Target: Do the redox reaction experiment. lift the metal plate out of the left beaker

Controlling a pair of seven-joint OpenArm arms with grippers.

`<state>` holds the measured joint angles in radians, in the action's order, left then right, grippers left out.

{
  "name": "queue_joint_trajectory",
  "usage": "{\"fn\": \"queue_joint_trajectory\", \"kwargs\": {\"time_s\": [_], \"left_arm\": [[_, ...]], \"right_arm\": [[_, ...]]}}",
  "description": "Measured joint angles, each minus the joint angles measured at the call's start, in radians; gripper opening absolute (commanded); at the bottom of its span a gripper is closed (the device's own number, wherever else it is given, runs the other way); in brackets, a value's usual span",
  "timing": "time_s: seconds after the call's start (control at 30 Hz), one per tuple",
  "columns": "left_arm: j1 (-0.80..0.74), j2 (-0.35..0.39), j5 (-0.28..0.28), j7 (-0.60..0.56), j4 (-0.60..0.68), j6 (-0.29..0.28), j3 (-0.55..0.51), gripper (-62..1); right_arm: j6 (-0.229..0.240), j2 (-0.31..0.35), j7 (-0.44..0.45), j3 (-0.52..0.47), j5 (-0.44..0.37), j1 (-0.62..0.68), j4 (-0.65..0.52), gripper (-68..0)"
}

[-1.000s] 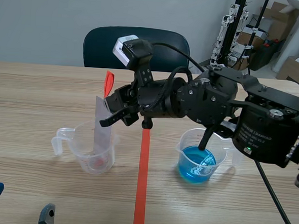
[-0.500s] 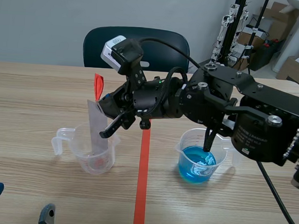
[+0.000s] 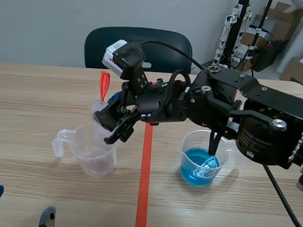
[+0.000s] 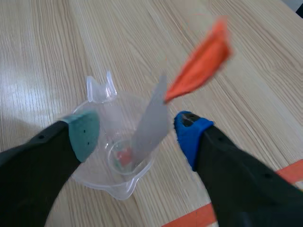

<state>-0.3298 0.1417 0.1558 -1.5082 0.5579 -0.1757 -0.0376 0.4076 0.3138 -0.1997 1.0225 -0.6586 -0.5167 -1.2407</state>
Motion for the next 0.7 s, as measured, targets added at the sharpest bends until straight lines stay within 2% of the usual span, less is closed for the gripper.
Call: {"fn": "queue_joint_trajectory", "kwargs": {"time_s": [0.07,0.13,0.2,0.27,0.43,0.53,0.63,0.7], "left_arm": [[0.0,0.0,0.0,0.0,0.0,0.0,0.0,1.0],[0.0,0.0,0.0,0.0,0.0,0.0,0.0,1.1],[0.0,0.0,0.0,0.0,0.0,0.0,0.0,1.0],[0.0,0.0,0.0,0.0,0.0,0.0,0.0,1.0],[0.0,0.0,0.0,0.0,0.0,0.0,0.0,1.0],[0.0,0.0,0.0,0.0,0.0,0.0,0.0,1.0],[0.0,0.0,0.0,0.0,0.0,0.0,0.0,1.0],[0.0,0.0,0.0,0.0,0.0,0.0,0.0,1.1]], "right_arm": [[-0.027,0.005,0.007,0.0,-0.002,0.0,0.0,-9.5],[-0.108,0.01,0.016,0.0,-0.026,0.002,0.0,-5.2],[-0.143,0.021,0.016,0.0,-0.025,0.002,0.0,-3.6],[-0.14,0.039,0.018,0.0,-0.031,0.002,0.0,-3.7],[-0.133,0.1,0.023,0.0,-0.158,0.002,-0.003,-3.7],[-0.088,0.166,0.024,0.0,-0.211,0.004,-0.039,-3.7],[-0.063,0.228,0.081,0.0,-0.229,0.016,-0.095,-3.7],[-0.063,0.258,0.138,0.0,-0.229,0.037,-0.125,-3.7]]}}
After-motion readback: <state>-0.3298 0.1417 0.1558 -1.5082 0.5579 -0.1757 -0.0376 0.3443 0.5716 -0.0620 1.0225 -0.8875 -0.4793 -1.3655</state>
